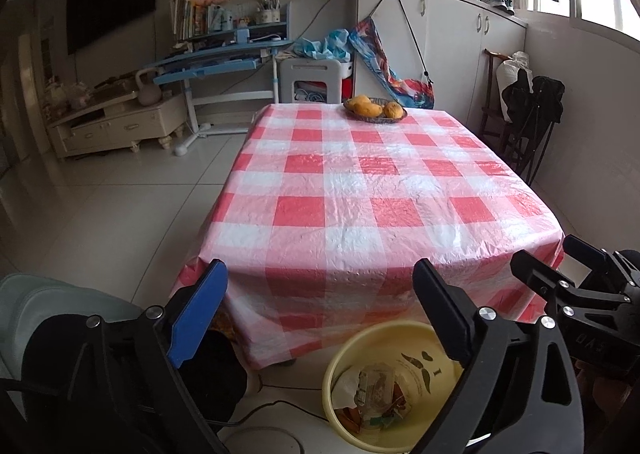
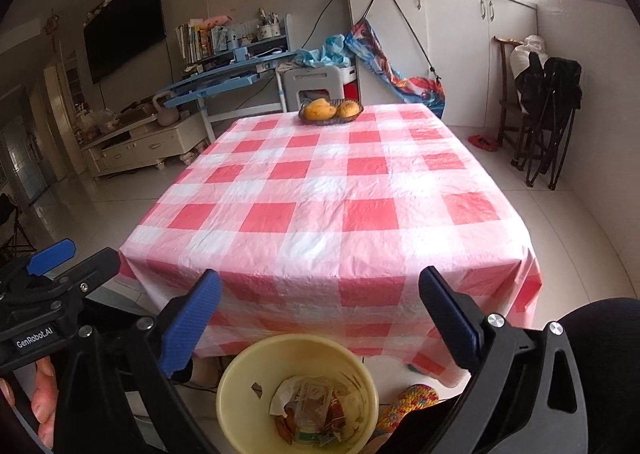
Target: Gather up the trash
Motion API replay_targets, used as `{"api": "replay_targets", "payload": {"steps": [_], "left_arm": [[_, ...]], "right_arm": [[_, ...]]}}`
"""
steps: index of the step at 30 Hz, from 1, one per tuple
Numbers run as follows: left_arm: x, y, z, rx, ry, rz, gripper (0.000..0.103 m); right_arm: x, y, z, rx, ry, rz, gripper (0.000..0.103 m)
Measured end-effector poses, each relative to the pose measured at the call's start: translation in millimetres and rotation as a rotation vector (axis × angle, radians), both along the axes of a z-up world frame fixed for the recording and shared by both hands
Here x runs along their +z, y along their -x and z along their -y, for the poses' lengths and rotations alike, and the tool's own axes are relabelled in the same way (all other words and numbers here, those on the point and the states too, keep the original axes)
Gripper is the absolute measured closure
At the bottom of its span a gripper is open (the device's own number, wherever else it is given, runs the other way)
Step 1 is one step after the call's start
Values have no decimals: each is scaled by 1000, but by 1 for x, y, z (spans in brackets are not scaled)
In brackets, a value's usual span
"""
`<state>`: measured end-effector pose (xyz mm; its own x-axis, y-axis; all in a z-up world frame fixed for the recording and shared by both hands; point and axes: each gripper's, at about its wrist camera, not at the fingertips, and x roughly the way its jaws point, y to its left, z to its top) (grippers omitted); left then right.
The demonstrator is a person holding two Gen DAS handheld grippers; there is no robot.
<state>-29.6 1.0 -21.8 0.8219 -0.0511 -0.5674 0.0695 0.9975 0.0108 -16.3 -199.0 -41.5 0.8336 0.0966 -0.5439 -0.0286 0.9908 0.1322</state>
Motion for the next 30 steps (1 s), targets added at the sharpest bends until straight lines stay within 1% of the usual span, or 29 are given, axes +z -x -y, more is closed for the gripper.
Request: {"api": "replay_targets", "payload": {"steps": [2, 5, 9, 13, 17, 25, 30], "left_arm": [[4, 3, 0, 10, -4, 24, 9], [9, 5, -2, 25, -10, 52, 7], [12, 4, -5, 40, -9, 50, 7], [15, 2, -13, 61, 28, 52, 7], [16, 1, -17, 72, 46, 56, 7], [16, 3, -11, 61, 23, 70, 7], [17, 3, -11, 63, 28, 73, 7]], "right_arm": [[3, 2, 1, -9, 16, 26, 8], [3, 1, 1, -12, 26, 41, 8], [0, -2, -1, -15, 43, 35, 8], [0, -1, -3, -23, 60, 36, 8], [-1, -2, -3, -34, 63, 31, 8], [-2, -1, -4, -28, 69, 27, 8], [-2, 0, -4, -34, 63, 30, 8]]}}
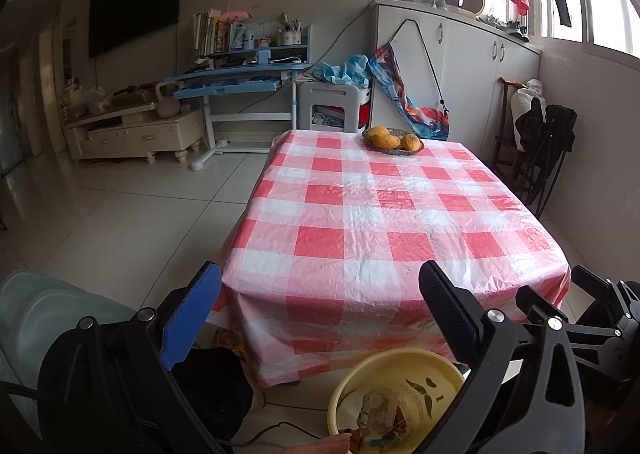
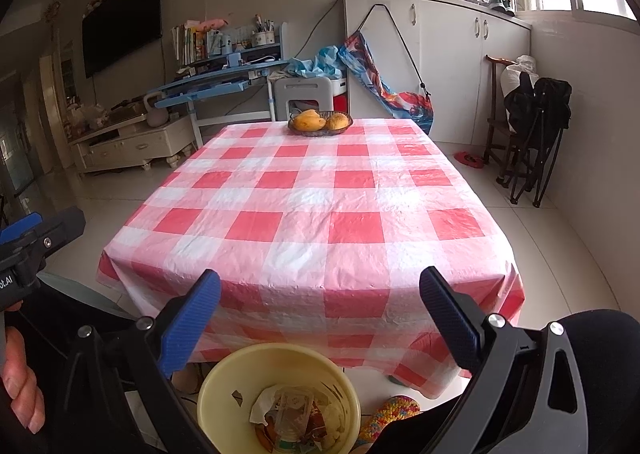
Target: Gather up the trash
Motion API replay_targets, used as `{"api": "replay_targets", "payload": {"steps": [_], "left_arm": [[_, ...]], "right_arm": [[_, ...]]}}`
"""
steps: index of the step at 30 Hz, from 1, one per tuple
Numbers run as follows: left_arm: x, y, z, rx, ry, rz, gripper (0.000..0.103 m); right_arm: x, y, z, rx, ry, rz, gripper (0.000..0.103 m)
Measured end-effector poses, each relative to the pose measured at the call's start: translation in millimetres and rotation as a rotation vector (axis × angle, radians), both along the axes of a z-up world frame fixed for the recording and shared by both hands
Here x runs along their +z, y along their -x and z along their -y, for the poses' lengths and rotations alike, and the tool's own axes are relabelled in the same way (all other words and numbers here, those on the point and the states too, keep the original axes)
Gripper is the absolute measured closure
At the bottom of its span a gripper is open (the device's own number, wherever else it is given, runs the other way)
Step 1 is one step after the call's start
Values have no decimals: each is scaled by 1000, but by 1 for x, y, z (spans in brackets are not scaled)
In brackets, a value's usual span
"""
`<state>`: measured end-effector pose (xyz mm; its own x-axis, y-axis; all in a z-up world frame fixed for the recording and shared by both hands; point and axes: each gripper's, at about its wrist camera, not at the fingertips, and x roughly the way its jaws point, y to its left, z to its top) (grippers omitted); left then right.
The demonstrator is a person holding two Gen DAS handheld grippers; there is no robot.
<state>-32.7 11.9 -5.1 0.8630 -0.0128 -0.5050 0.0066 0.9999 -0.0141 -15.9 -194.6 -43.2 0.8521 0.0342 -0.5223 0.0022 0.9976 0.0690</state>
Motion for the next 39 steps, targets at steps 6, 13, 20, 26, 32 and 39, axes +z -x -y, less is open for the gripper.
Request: {"api": "replay_targets", "payload": {"steps": [6, 13, 20, 26, 32, 39], "left_arm": [[1, 0, 1, 0, -2, 2, 7], [4, 0, -2, 10, 8, 11, 7], [4, 1, -1, -2, 18, 17, 7], [3, 1, 0, -5, 15, 16, 7], [3, 1, 0, -5, 14, 16, 7], [3, 1, 1, -6, 13, 17, 7]], "right_arm": [[0, 0, 0, 3, 3, 2, 8], [1, 0, -2, 11, 13, 2, 8], [2, 0, -1, 9, 6, 7, 8], [2, 0, 1, 12, 3, 13, 8], [2, 0, 1, 13, 4, 14, 8], [2, 1, 0, 12, 3, 14, 8]]}}
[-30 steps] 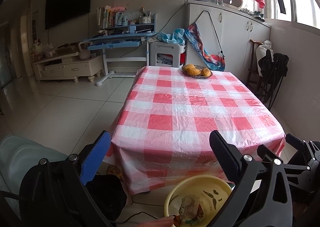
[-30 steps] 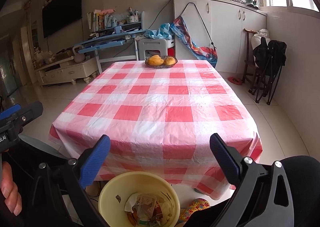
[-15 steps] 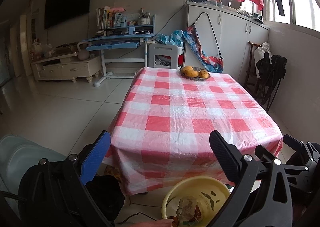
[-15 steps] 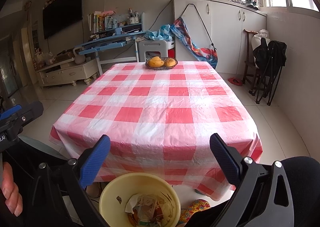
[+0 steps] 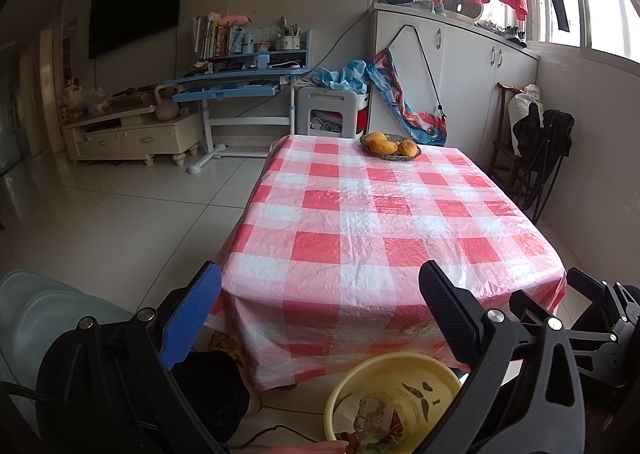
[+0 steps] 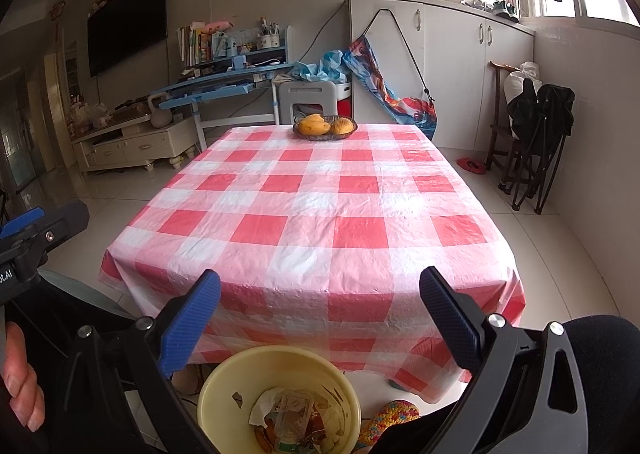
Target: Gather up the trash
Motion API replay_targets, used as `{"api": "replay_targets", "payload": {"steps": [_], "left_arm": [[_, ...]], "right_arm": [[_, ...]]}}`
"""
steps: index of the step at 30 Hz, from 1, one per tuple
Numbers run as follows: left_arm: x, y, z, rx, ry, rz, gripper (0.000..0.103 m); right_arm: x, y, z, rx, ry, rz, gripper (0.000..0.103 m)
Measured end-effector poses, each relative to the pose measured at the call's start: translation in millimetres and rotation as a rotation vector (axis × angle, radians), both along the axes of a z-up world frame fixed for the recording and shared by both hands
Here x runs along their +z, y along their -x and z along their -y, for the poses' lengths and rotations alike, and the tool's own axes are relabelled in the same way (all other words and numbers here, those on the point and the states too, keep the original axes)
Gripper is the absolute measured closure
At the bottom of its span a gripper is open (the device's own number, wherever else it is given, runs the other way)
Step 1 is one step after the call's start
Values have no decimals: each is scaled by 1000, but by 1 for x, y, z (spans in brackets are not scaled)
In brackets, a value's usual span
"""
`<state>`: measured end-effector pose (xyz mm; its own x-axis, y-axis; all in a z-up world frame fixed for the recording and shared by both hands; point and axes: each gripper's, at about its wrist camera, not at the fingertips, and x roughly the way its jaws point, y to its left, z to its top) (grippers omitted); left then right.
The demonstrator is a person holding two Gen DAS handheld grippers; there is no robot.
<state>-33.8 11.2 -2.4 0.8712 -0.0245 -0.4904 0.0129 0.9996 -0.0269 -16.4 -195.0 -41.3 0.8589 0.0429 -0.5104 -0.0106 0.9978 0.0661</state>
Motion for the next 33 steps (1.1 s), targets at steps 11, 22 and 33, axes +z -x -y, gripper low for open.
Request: {"api": "replay_targets", "payload": {"steps": [11, 22, 33], "left_arm": [[0, 0, 0, 0, 1, 2, 7], [-1, 1, 0, -8, -14, 3, 7], [-1, 1, 1, -8, -15, 2, 7]], "right_arm": [[0, 0, 0, 1, 2, 0, 8], [0, 0, 0, 0, 1, 1, 8], [0, 0, 0, 1, 2, 1, 8]]}}
